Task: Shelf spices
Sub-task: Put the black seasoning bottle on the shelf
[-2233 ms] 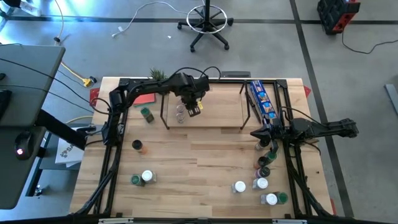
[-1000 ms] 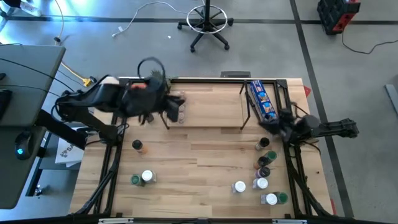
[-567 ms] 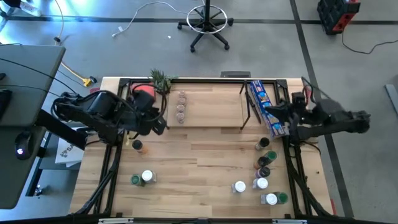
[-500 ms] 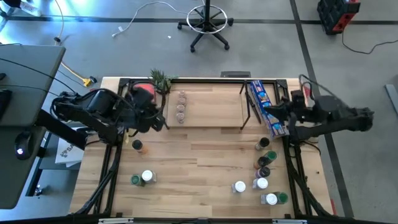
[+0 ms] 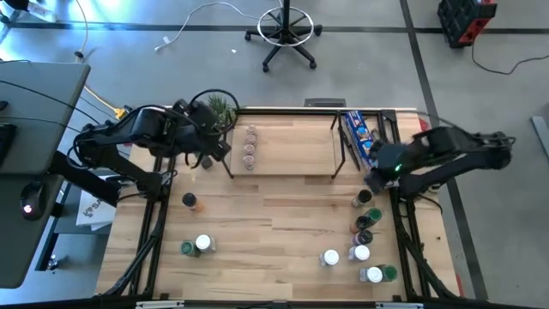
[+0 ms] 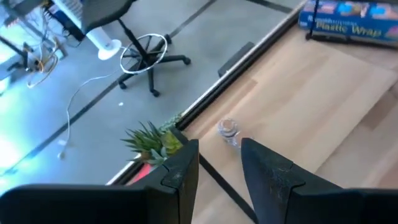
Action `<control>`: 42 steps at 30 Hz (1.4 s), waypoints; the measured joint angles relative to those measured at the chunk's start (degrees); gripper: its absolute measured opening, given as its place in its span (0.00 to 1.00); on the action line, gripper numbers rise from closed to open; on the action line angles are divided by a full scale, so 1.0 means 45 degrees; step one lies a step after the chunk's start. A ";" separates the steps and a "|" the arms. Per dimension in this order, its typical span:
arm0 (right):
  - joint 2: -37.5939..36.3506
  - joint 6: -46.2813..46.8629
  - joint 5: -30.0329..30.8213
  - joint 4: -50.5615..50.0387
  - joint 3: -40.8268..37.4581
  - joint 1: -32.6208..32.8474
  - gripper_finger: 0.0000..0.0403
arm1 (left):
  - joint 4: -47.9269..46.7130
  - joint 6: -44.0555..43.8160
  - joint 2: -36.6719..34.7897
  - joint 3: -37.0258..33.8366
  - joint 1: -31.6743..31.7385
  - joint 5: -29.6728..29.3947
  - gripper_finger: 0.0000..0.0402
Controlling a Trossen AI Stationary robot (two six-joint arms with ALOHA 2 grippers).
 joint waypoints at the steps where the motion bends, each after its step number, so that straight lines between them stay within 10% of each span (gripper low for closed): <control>1: 0.0102 0.0051 -0.0178 -0.0031 -0.0296 0.0109 0.19 | 0.0106 0.0306 0.0005 0.0000 0.0071 0.0248 0.29; 14: 0.1444 -0.0494 -0.1032 0.0395 -0.3432 -0.0099 0.74 | 0.0348 0.1301 0.0010 -0.0001 -0.0216 0.2158 0.29; 42: 0.2722 0.0610 -0.0902 0.2462 -0.5874 -0.0094 0.66 | 0.1200 0.1153 0.0010 -0.0010 -0.0198 0.3160 0.29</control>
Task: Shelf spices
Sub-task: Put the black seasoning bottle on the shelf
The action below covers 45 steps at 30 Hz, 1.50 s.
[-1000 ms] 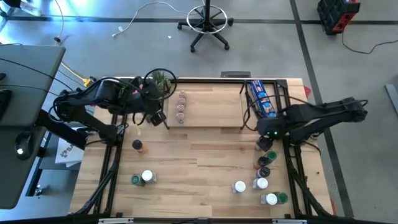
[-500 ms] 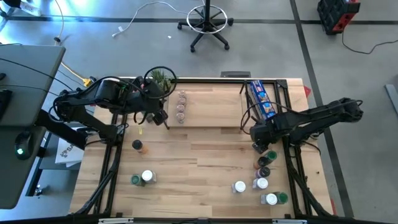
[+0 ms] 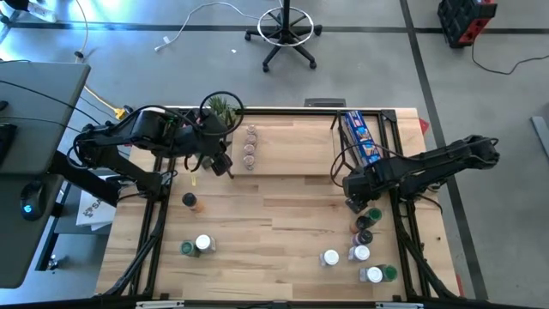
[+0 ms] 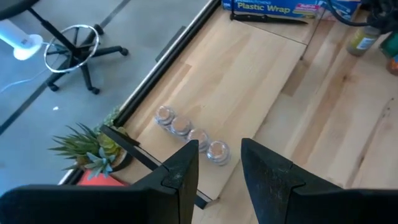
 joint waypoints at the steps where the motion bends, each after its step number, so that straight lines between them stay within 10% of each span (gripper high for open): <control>1: 0.0000 0.0000 0.0001 0.0003 0.0000 0.0000 0.64 | -0.0001 -0.0073 0.0000 0.0000 -0.0019 0.0011 0.29; 27: -0.0039 0.0131 0.0215 -0.0046 0.0419 0.0078 0.48 | -0.0003 -0.0512 0.0000 0.0000 -0.0117 0.1027 0.29; 45: 0.2417 -0.1084 -0.0665 -0.2477 0.8720 0.0069 0.48 | 0.0031 0.0523 0.0000 0.0000 -0.0198 0.0020 0.29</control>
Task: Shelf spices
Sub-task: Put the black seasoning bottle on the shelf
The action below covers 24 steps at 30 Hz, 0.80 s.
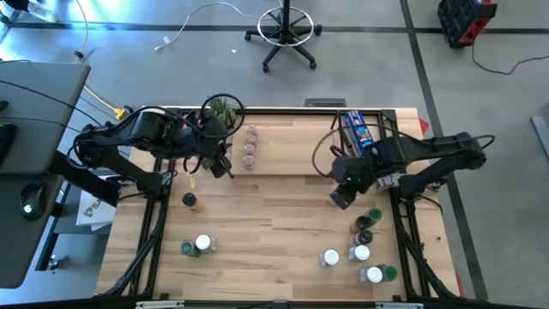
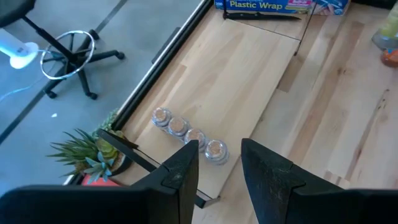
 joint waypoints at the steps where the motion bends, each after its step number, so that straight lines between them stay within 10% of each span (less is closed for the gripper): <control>1: 0.0367 -0.0257 0.0108 -0.0177 0.0632 -0.0049 0.48 | 0.0005 0.0077 0.0000 0.0000 0.0000 -0.0036 0.29; 12: 0.4617 -0.2431 0.1011 -0.2341 0.6630 -0.2119 0.48 | -0.0006 0.0199 0.0000 0.0051 -0.0006 0.0039 0.29; 24: 0.8025 -0.5688 0.1633 -0.2304 0.8484 -0.4746 0.48 | 0.0015 0.0192 -0.0049 0.1192 -0.0327 0.1253 0.29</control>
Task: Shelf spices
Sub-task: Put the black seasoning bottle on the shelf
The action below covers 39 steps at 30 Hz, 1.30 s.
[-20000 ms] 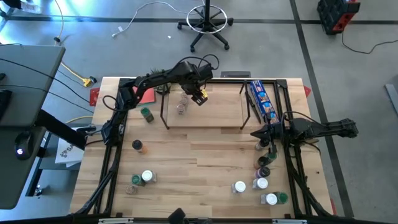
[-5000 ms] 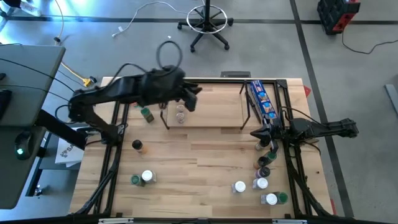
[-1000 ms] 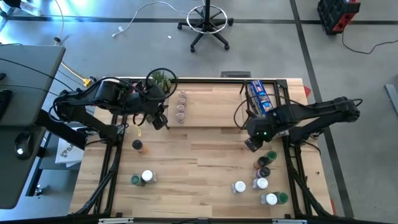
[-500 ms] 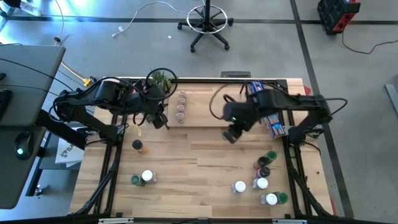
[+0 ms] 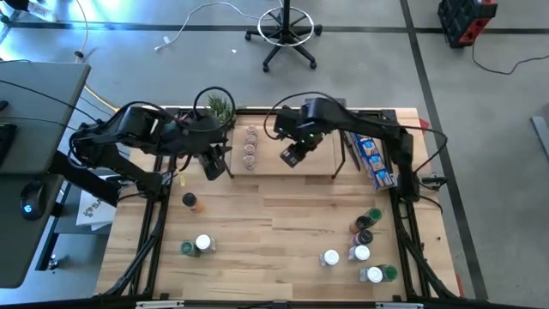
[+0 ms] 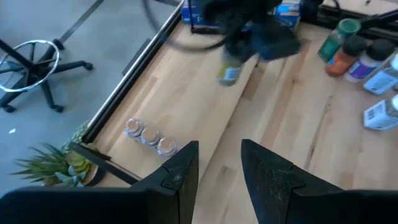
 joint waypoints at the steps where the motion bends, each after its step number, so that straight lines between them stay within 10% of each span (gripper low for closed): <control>1: 0.0213 -0.0204 0.0034 0.0002 0.0000 -0.0133 0.48 | 0.0002 0.0007 0.0000 0.0025 -0.0055 -0.0005 0.29; 39: 0.2065 -0.2889 0.0175 0.4134 -0.0092 -0.1647 0.55 | 0.0000 -0.0109 0.0010 0.0023 -0.0183 -0.0155 0.29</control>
